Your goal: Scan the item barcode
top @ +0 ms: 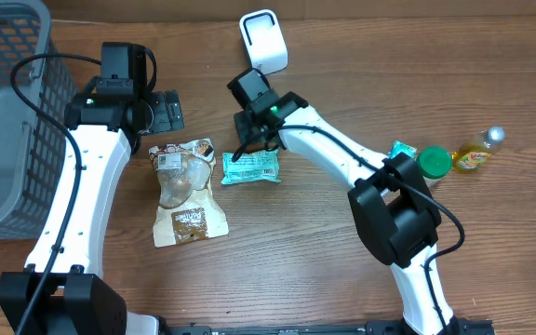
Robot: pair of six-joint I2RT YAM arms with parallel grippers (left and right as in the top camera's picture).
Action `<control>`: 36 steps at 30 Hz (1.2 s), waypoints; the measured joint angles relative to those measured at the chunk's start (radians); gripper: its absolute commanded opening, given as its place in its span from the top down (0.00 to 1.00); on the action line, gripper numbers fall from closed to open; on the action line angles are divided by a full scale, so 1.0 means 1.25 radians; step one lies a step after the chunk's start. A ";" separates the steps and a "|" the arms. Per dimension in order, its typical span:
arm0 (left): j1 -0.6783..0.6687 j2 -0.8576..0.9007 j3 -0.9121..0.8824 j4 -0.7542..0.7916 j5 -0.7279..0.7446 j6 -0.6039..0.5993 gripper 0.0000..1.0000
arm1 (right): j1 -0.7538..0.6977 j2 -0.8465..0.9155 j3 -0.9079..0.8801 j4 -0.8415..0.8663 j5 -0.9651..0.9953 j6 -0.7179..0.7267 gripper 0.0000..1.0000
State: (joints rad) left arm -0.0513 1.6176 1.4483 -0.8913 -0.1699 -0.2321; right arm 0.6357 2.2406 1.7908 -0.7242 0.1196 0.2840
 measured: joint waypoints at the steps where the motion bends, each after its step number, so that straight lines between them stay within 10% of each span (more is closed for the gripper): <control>1: 0.000 0.000 0.000 0.000 0.000 0.000 0.00 | -0.006 0.004 0.000 -0.007 -0.001 0.000 0.69; 36: 0.000 0.000 0.000 0.000 0.000 0.000 0.00 | -0.053 0.046 -0.005 -0.022 -0.075 0.031 0.65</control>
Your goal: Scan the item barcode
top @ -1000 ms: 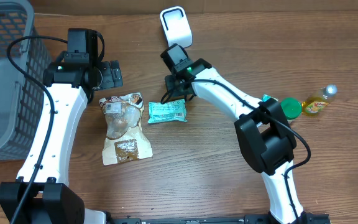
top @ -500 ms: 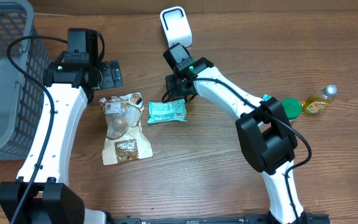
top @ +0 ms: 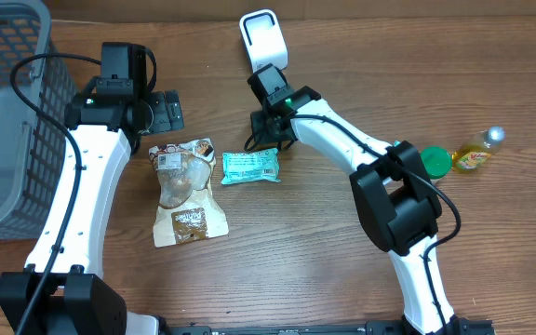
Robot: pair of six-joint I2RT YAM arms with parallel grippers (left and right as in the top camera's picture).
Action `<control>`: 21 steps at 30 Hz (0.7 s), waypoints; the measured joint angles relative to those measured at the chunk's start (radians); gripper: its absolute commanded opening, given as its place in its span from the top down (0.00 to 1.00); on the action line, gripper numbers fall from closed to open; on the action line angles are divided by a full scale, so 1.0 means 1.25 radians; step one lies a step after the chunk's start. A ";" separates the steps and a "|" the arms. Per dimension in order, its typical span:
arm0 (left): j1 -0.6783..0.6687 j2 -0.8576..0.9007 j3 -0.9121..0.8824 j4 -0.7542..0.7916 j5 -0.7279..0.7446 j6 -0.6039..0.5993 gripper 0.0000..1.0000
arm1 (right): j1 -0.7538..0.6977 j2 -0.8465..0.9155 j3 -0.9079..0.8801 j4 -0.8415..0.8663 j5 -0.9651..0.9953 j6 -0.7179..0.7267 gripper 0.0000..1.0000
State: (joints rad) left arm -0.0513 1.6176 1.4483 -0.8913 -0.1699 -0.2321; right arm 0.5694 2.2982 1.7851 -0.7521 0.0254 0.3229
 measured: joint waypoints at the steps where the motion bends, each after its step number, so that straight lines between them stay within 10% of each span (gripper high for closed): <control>1: 0.000 0.000 0.000 0.000 0.000 0.000 0.00 | 0.000 0.004 -0.001 -0.005 0.000 0.006 0.65; 21: 0.000 0.000 0.000 0.000 0.000 0.000 0.00 | 0.000 -0.004 0.009 -0.231 -0.084 0.056 0.60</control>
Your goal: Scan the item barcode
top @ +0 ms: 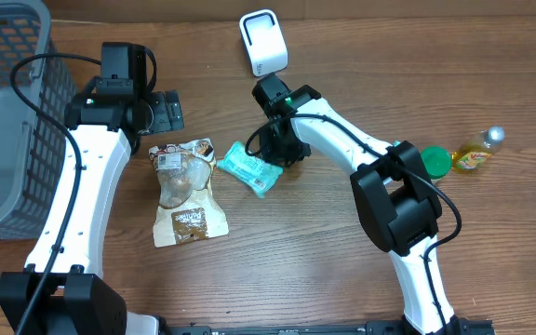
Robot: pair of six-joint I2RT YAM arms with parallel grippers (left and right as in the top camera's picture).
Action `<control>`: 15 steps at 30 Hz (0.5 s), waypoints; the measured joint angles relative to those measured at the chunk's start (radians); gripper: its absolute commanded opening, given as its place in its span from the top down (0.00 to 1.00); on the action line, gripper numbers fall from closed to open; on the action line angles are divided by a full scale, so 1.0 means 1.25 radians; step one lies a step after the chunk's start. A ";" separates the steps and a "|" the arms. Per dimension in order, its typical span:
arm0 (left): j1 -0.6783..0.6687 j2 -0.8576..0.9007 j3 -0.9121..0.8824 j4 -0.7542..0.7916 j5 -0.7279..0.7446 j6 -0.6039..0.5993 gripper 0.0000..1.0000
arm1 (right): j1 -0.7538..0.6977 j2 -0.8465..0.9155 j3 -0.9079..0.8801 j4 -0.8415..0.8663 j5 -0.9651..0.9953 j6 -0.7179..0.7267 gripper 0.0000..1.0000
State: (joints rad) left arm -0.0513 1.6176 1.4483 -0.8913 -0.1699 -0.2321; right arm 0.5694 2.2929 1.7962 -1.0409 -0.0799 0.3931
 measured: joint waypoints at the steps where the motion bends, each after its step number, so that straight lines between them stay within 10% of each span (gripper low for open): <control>1: 0.000 0.000 0.000 0.000 0.000 0.000 0.00 | 0.000 0.000 0.001 -0.016 -0.005 0.000 0.60; 15: 0.000 0.000 0.000 0.000 0.000 0.000 0.01 | 0.000 0.016 0.042 -0.241 -0.044 -0.017 0.60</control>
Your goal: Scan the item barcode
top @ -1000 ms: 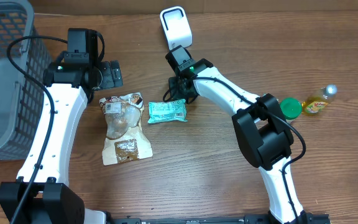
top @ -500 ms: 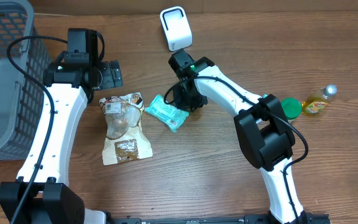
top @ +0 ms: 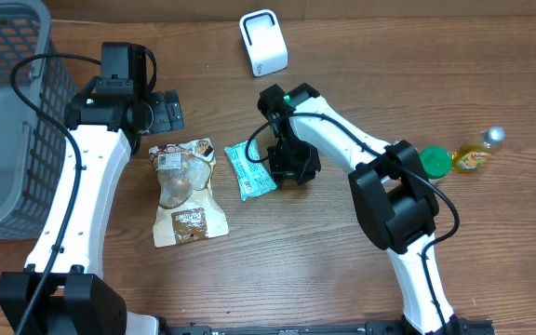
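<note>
A teal snack packet (top: pixel 249 169) lies almost lengthwise toward me at the table's middle, its right edge at the fingers of my right gripper (top: pixel 275 167), which looks shut on it. The white barcode scanner (top: pixel 263 43) stands at the back, well beyond the packet. My left gripper (top: pixel 169 112) rests open on the table at the back left, holding nothing.
A brown snack bag (top: pixel 186 191) lies just left of the packet. A grey mesh basket (top: pixel 7 112) fills the far left. A green-capped item (top: pixel 434 162) and a small yellow bottle (top: pixel 475 154) sit at the right.
My right gripper has moved nearer to me and slightly right. The teal packet has turned further with it, from slanted to nearly upright in the view. The left arm is unchanged.
The teal packet first lay flat and crosswise with my right gripper over its upper left part. Then the gripper stood at its upper right edge. Later the packet was slanted at the gripper, and now it is turned nearly lengthwise, nearer to me.
</note>
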Robot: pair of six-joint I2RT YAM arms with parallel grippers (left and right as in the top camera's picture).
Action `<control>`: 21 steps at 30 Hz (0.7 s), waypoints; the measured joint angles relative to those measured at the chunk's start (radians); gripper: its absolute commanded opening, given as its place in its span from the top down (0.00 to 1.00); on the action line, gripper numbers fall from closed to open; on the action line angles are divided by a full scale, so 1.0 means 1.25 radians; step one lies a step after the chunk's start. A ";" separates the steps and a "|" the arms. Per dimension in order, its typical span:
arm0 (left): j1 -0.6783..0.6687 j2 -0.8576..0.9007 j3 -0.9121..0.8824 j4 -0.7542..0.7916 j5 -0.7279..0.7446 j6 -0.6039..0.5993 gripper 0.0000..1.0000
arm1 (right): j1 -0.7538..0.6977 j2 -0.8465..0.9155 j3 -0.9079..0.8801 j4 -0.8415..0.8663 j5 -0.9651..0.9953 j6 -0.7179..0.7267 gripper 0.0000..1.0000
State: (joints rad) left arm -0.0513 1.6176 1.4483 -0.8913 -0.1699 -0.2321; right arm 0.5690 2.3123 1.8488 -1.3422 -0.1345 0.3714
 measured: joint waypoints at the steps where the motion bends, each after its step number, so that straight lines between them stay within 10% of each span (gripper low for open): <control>1: 0.000 0.000 0.000 0.000 0.000 0.000 0.01 | 0.000 0.004 0.023 -0.018 0.000 -0.005 0.61; 21: 0.000 0.000 0.000 0.000 0.000 0.000 0.01 | 0.031 0.006 0.134 0.038 -0.142 -0.107 0.86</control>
State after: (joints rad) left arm -0.0513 1.6176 1.4483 -0.8913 -0.1699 -0.2321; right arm 0.6075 2.3199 2.0159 -1.2945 -0.3115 0.2379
